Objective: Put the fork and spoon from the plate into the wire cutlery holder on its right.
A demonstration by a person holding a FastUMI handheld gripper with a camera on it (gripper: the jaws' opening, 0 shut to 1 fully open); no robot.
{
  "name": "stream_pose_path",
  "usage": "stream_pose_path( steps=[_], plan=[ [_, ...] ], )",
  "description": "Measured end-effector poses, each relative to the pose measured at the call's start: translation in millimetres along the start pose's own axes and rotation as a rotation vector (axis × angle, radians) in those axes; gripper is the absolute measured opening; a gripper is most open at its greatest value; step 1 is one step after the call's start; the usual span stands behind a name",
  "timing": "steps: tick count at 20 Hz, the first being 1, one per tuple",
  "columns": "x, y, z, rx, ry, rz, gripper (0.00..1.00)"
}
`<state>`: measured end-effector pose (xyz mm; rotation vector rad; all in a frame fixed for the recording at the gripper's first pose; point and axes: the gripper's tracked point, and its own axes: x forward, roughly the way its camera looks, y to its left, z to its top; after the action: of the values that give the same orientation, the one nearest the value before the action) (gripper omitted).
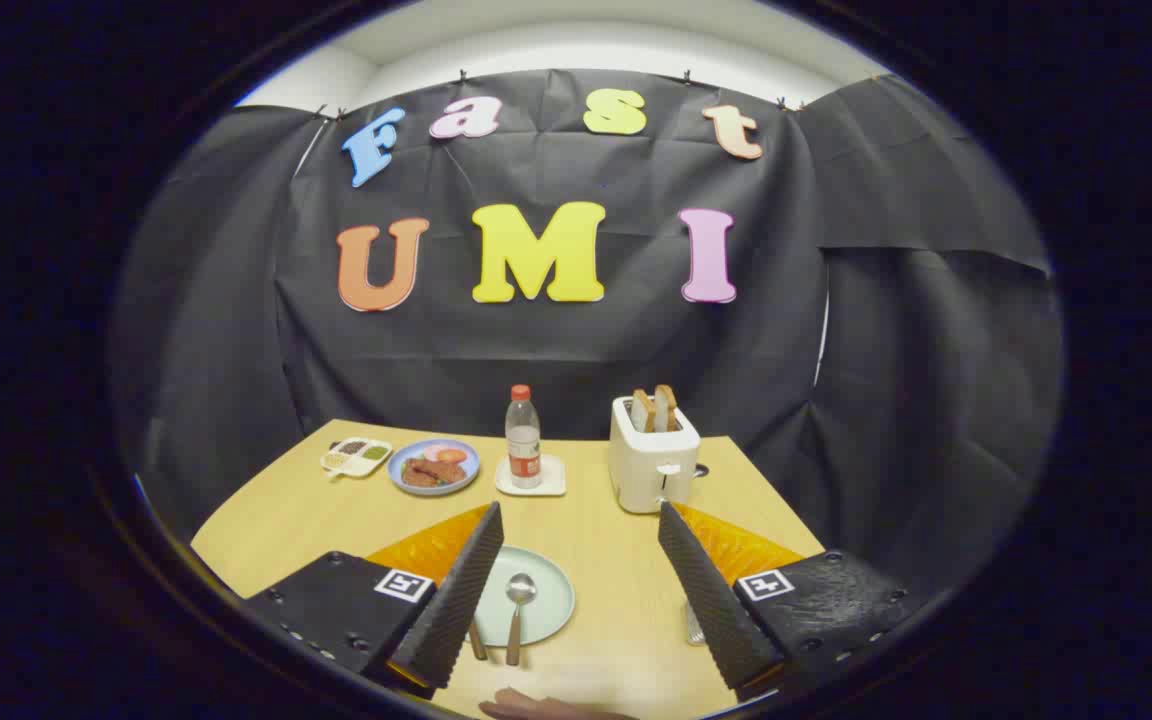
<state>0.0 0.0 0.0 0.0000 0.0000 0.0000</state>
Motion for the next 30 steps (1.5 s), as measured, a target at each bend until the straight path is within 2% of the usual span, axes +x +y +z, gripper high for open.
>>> stream_pose_path(
  steps=[8,17,20,26,28,30],
  plan=[
    [11.6,31.3,-17.9,-0.041,0.034,-0.018,0.95],
    [34.1,43.9,-25.7,-0.029,-0.032,0.0,0.96],
    [57.1,49.4,-62.5,-0.044,0.018,-0.011,0.96],
    [93.9,64.9,-160.0,-0.042,0.244,-0.012,0.96],
    [100.4,68.2,-184.6,-0.056,0.31,0.004,0.91],
    [106.0,70.6,-204.3,-0.062,0.371,0.021,0.9]
  ],
)
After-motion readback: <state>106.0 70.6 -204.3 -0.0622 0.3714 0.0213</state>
